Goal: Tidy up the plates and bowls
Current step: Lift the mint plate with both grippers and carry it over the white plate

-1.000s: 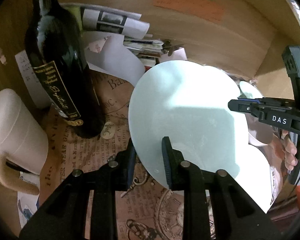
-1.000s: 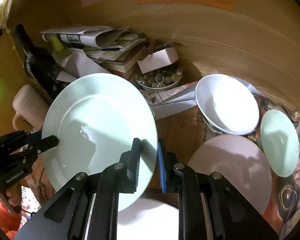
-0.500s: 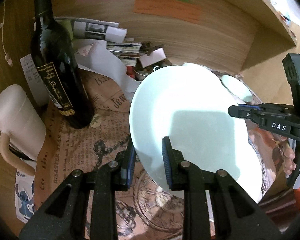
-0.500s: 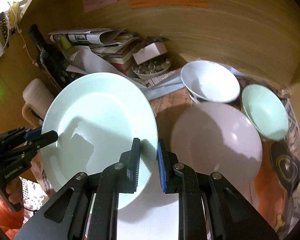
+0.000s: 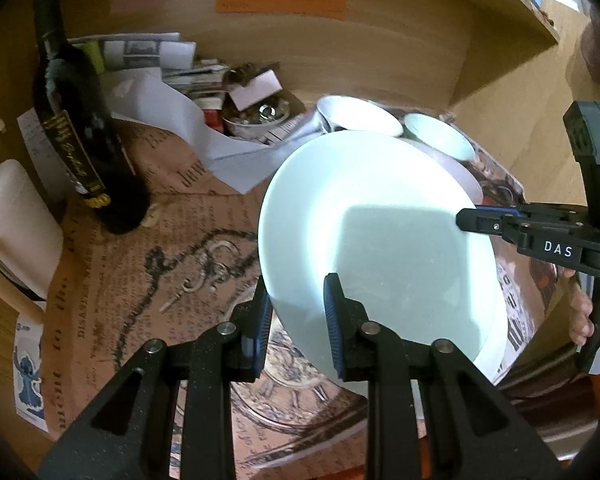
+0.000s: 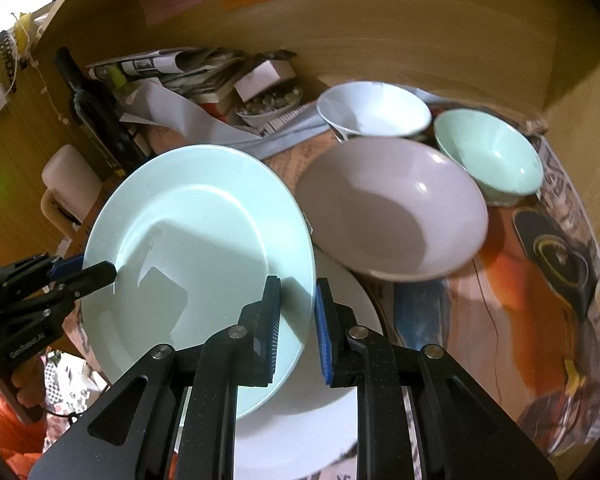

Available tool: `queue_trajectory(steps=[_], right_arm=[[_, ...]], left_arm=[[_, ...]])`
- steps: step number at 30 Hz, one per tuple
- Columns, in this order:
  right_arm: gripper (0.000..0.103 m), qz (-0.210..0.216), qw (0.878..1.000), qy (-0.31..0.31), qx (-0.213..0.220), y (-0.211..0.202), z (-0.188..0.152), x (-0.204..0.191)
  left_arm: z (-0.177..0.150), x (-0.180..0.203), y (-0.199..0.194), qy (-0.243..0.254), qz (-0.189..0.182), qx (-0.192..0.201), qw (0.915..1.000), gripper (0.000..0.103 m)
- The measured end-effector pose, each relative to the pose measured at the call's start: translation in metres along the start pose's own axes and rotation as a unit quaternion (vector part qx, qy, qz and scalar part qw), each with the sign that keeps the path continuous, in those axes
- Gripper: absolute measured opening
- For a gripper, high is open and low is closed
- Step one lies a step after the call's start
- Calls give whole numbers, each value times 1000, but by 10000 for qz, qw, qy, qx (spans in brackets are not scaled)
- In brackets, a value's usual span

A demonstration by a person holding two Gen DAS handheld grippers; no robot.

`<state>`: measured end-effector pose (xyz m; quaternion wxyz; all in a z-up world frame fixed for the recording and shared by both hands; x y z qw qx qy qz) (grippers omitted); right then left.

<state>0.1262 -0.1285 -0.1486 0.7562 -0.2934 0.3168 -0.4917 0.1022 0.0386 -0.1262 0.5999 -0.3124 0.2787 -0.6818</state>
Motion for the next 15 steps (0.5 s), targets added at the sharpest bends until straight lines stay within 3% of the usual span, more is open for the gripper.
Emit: queue_trajectory(steps=[15], right_arm=[[15, 35, 9994, 274, -192, 2, -38, 17]], left_arm=[[-24, 21, 22, 200, -60, -417, 9989, 25]])
Point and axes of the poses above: each gripper's, at about its wrist camera, not at the fingertips, and y roughly the way its jaws point, x to its right, z to its top, the point moved 1 cm from there along y, roughly the way its jaws point, and after that the axes turned 2 degrees about -y, right-handed, at the moved point
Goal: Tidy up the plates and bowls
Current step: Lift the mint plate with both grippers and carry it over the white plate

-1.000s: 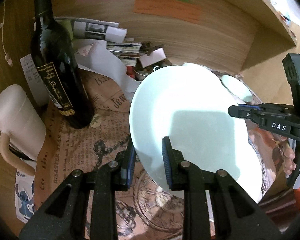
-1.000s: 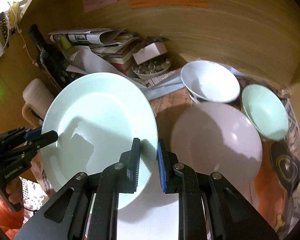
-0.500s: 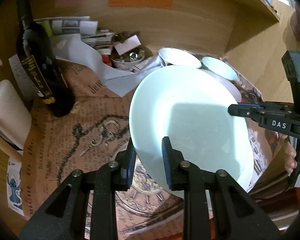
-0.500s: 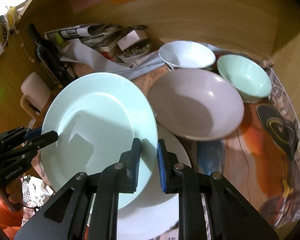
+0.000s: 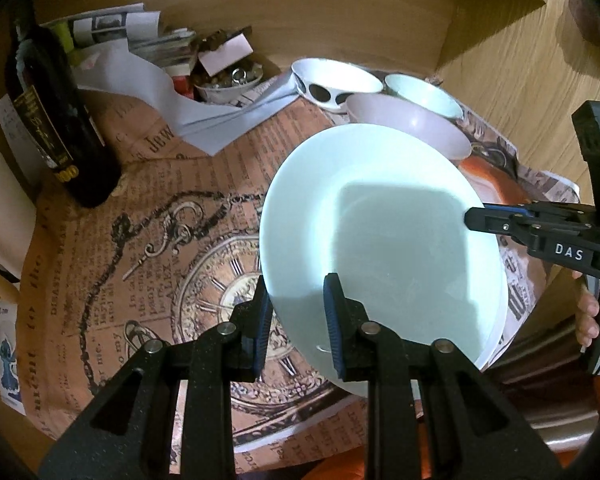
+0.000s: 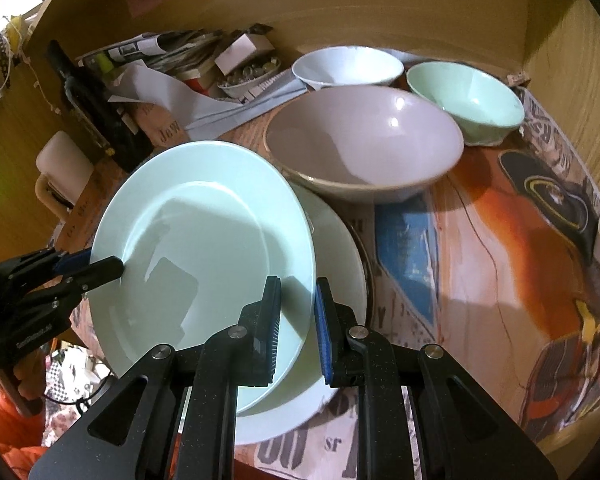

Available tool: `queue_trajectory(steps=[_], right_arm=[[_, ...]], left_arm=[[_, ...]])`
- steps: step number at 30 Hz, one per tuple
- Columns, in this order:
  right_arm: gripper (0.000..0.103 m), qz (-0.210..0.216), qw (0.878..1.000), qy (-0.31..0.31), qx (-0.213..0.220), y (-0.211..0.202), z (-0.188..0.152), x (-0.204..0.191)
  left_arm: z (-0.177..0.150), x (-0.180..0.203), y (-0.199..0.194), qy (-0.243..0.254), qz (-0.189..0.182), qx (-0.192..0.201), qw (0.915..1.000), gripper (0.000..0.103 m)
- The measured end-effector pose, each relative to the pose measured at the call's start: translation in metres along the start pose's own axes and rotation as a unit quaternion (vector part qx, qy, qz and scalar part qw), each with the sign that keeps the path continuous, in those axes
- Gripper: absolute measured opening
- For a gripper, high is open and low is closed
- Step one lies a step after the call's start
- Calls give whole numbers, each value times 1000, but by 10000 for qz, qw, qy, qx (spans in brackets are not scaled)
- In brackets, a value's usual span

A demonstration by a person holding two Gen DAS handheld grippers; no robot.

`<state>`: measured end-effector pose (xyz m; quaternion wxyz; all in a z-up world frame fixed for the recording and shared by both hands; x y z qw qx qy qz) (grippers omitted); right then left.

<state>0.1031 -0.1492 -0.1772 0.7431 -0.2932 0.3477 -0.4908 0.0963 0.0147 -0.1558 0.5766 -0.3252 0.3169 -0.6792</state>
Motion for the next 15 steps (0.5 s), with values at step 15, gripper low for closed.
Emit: queue_trajectory(steps=[15], right_arm=[[15, 14, 9997, 225, -52, 2, -11, 11]], left_arm=[[0, 8, 14, 152, -44, -180, 9997, 25]])
Point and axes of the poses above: each gripper's, at about its wrist camera, not at the fingertips, and y roughly the way its jaws point, x to its right, z to its top, the point moved 1 cm from there along y, roughly the way its jaws point, and after that the axes turned 2 degrees about -y, right-handed, at the moved point
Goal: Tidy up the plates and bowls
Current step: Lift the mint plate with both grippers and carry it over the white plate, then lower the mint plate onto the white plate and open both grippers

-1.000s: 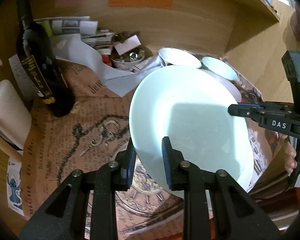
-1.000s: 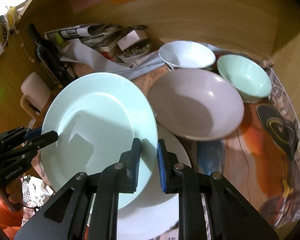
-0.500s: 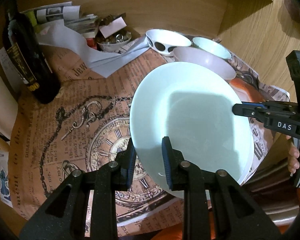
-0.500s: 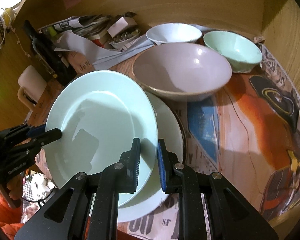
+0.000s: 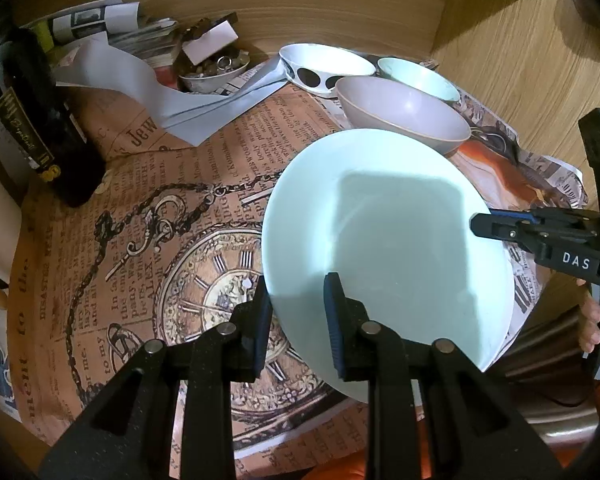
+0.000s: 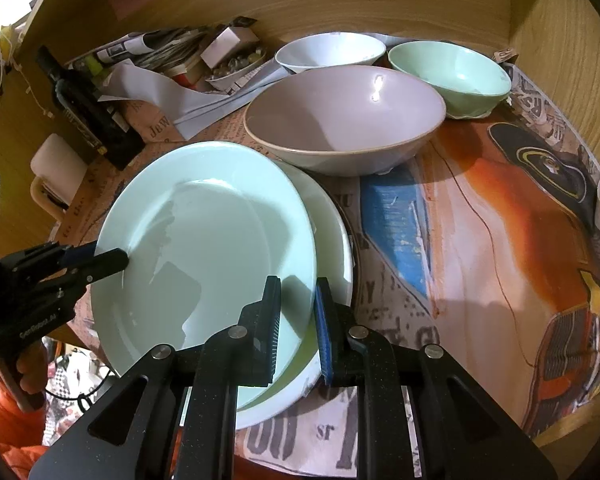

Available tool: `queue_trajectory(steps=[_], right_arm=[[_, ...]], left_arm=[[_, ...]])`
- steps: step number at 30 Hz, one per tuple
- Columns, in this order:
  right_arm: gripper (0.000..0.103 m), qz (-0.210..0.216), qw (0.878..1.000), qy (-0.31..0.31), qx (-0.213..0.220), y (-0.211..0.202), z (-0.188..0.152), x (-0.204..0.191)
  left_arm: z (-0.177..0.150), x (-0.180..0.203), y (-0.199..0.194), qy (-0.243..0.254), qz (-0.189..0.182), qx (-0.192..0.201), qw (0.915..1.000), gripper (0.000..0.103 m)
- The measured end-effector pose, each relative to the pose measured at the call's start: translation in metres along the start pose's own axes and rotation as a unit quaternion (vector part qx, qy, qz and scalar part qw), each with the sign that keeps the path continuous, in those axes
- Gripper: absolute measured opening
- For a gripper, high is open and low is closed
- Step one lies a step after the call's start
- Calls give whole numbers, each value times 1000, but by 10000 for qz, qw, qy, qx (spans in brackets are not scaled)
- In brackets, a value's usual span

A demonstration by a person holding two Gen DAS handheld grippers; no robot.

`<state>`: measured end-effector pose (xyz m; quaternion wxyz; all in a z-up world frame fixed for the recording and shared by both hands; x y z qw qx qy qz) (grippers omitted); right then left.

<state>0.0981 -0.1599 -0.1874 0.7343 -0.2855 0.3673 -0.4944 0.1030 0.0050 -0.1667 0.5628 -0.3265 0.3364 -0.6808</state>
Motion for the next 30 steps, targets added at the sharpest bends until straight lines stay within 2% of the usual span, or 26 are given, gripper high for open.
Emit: queue_trajectory(steps=[8, 20, 23, 26, 29, 30], right_arm=[[18, 9, 10000, 56, 18, -3, 0, 2], [17, -124, 9998, -69, 145, -6, -1, 2], [19, -326, 9988, -91, 357, -17, 0, 6], [19, -330, 9984, -5, 460, -25, 3, 13], [19, -434, 9972, 20, 604, -33, 7, 19], [19, -469, 9968, 2, 652, -35, 8, 19]], left_arm=[[3, 1, 14, 44, 46, -167, 9998, 27], [4, 4, 14, 182, 146, -59, 9997, 28], [6, 3, 8, 173, 225, 27, 9996, 29], [11, -2, 1, 72, 190, 118, 9997, 29], [17, -3, -9, 55, 205, 288, 9994, 35], [20, -2, -13, 52, 205, 378, 9991, 42]])
Point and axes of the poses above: each gripper's, at about its wrist camera, not at the fingertips, and y roughly the way its jaws point, x to its right, z to its top, the point moved 1 cm from there along y, roughly the way its jaws point, and after that the axes turned 2 degrees about -y, right-handed, at the moved point
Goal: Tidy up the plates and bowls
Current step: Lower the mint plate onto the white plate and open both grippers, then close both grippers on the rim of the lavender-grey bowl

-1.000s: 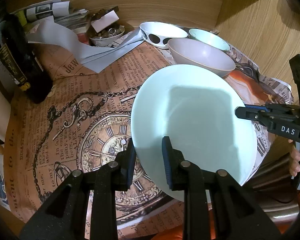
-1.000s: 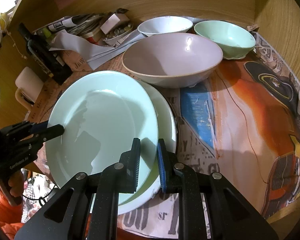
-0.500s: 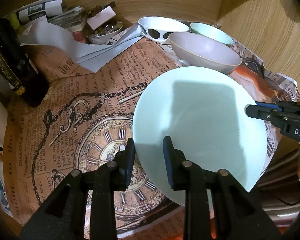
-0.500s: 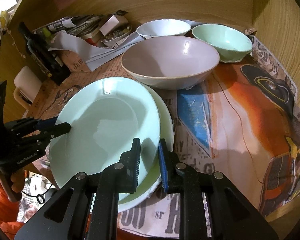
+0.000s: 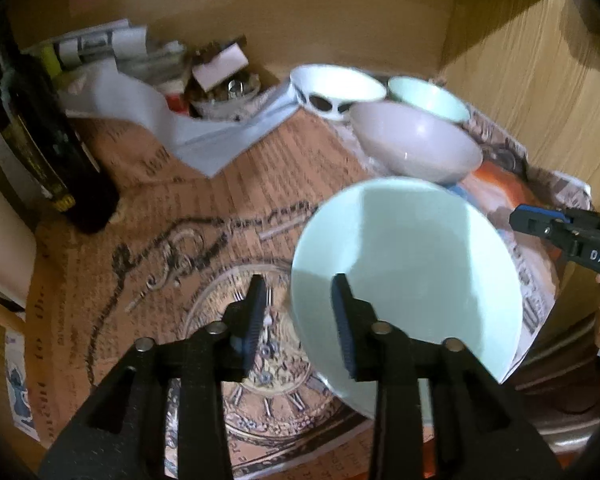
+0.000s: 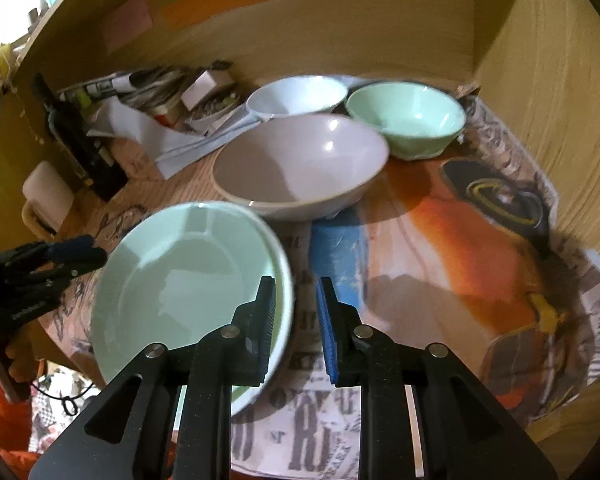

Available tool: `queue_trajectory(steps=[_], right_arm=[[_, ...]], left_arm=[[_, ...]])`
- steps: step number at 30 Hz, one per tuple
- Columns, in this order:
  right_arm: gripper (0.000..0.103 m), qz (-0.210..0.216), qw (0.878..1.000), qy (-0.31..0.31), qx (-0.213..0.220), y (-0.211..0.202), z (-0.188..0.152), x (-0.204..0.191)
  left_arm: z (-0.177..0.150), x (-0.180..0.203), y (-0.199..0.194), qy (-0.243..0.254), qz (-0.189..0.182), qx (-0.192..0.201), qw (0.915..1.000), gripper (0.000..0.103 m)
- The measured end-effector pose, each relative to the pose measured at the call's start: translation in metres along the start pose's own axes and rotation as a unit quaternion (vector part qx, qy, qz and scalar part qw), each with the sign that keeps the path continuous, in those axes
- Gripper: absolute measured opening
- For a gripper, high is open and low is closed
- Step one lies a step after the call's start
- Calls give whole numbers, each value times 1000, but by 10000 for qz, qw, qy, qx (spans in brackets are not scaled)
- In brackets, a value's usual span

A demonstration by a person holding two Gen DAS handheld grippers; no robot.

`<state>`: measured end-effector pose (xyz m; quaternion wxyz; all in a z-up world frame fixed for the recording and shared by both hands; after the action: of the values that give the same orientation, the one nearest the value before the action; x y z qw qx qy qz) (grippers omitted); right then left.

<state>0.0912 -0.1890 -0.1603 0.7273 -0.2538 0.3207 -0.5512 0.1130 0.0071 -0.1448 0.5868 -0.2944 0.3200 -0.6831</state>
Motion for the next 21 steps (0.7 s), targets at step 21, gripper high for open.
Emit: queue_trajectory(steps=[21], right_arm=[[56, -411, 9955, -39, 853, 6, 63, 34]], left_arm=[[97, 30, 31, 298, -49, 360, 9989, 59]])
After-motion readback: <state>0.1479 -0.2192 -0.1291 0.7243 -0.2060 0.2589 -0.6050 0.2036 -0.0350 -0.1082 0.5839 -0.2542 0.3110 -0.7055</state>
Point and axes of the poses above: each gripper's, at about its wrist camera, not at the fingertips, and y roughly the way its jaws point, x to its right, z to its top, the point moved 1 cm from there along y, roughly the way its jaws point, and after that the axes turned 2 degrees about -y, right-handed, at the moved point
